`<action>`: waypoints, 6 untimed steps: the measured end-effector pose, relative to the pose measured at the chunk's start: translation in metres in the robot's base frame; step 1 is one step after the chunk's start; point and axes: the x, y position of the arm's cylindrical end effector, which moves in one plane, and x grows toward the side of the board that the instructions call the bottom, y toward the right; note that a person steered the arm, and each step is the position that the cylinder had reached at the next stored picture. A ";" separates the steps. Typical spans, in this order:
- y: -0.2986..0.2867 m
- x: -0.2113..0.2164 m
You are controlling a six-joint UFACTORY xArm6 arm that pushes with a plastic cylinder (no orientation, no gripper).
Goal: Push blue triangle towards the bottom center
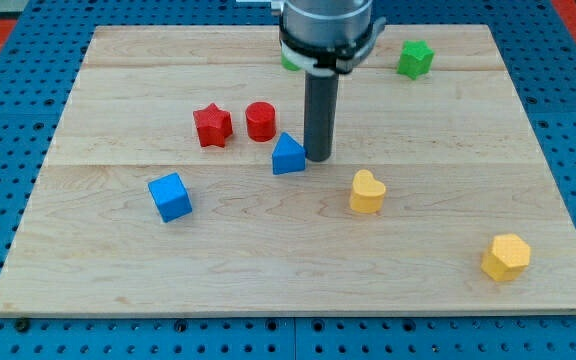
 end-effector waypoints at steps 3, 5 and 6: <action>-0.041 -0.065; -0.022 0.032; -0.017 0.068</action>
